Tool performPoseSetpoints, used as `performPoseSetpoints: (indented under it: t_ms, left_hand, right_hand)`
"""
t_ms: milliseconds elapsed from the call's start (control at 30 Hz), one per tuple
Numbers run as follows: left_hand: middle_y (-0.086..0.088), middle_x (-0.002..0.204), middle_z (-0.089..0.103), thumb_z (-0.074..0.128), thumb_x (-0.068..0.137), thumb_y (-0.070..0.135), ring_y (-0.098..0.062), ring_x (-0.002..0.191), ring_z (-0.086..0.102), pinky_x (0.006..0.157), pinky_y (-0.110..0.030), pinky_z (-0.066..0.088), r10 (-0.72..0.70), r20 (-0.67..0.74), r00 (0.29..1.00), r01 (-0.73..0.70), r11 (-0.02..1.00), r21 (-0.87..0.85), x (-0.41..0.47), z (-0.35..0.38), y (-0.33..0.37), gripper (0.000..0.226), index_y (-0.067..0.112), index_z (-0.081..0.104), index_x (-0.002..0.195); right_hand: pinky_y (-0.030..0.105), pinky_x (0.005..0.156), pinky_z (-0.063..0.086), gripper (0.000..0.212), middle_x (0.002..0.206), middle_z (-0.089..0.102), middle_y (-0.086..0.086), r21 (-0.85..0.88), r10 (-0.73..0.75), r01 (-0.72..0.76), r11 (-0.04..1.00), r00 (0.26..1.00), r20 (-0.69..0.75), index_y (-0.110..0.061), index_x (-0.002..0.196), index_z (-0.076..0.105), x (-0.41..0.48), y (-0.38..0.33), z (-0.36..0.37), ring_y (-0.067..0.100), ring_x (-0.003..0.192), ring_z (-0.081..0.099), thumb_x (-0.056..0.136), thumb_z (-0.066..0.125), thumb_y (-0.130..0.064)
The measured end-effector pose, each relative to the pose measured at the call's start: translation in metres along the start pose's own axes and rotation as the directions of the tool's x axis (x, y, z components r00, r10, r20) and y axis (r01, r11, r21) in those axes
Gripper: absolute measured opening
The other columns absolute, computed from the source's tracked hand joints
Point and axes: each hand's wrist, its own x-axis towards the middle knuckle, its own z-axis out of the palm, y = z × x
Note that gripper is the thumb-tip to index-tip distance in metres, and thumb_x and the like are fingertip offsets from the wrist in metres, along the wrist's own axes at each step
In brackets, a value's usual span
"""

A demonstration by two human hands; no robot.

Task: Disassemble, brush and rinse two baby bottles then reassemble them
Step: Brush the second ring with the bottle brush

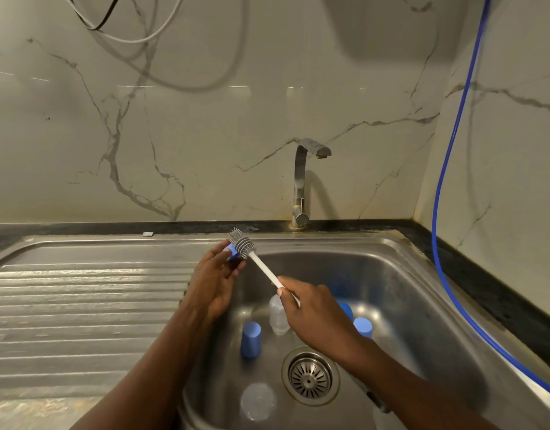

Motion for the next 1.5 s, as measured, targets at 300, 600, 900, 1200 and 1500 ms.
performPoseSetpoints:
  t_ms: [300, 600, 900, 1200, 1500]
  left_hand:
    - [-0.018, 0.111, 0.068, 0.048, 0.102, 0.021, -0.026, 0.100, 0.068, 0.085, -0.032, 0.055, -0.012, 0.006, 1.000, 0.012, 1.000, 0.008, -0.005, 0.006, 0.002, 0.024, 0.002, 0.058, 0.114]
    - [-0.018, 0.113, 0.063, 0.046, 0.101, 0.008, -0.027, 0.097, 0.064, 0.079, -0.032, 0.060, -0.041, 0.010, 0.999, 0.041, 0.998, -0.041, -0.003, 0.003, 0.007, 0.021, 0.008, 0.057, 0.119]
    - [-0.026, 0.126, 0.058, 0.058, 0.091, 0.013, -0.041, 0.115, 0.061, 0.078, -0.051, 0.060, -0.045, 0.026, 0.999, 0.048, 0.990, -0.131, -0.001, -0.007, 0.008, 0.019, 0.008, 0.053, 0.109]
    - [-0.017, 0.116, 0.066, 0.048, 0.101, 0.016, -0.027, 0.099, 0.068, 0.073, -0.031, 0.062, -0.024, 0.031, 0.999, 0.024, 1.000, 0.018, -0.006, 0.001, 0.008, 0.022, 0.005, 0.060, 0.115]
    - [-0.017, 0.096, 0.065, 0.043, 0.101, 0.005, -0.025, 0.083, 0.066, 0.066, -0.032, 0.062, -0.031, -0.038, 0.999, 0.026, 0.992, -0.124, -0.002, -0.002, 0.017, 0.019, 0.004, 0.062, 0.099]
  right_hand:
    - [0.020, 0.053, 0.035, 0.023, 0.065, 0.048, -0.003, -0.026, 0.094, -0.094, 0.995, 0.996, 0.006, -0.015, 0.090, 0.058, 0.001, 0.007, -0.005, 0.011, 0.059, 0.045, 0.101, 0.040, -0.025]
    - [0.026, 0.056, 0.033, 0.023, 0.065, 0.050, 0.000, -0.025, 0.065, -0.065, 0.998, 0.998, -0.015, -0.015, 0.094, 0.060, 0.001, 0.002, 0.000, 0.014, 0.058, 0.045, 0.101, 0.040, -0.025]
    - [0.025, 0.056, 0.036, 0.021, 0.062, 0.049, 0.001, 0.007, 0.053, -0.053, 0.999, 0.999, -0.009, -0.015, 0.084, 0.054, 0.001, 0.007, -0.003, 0.017, 0.061, 0.048, 0.099, 0.043, -0.024]
    - [0.027, 0.055, 0.038, 0.020, 0.065, 0.051, 0.000, -0.036, 0.038, -0.039, 0.999, 0.999, -0.030, -0.020, 0.096, 0.058, 0.001, -0.001, -0.003, 0.016, 0.056, 0.047, 0.101, 0.041, -0.030]
    - [0.020, 0.051, 0.032, 0.020, 0.060, 0.048, -0.003, 0.005, -0.097, 0.097, 0.995, 0.995, 0.040, -0.021, 0.093, 0.057, -0.010, -0.016, 0.004, 0.013, 0.055, 0.047, 0.102, 0.041, -0.029]
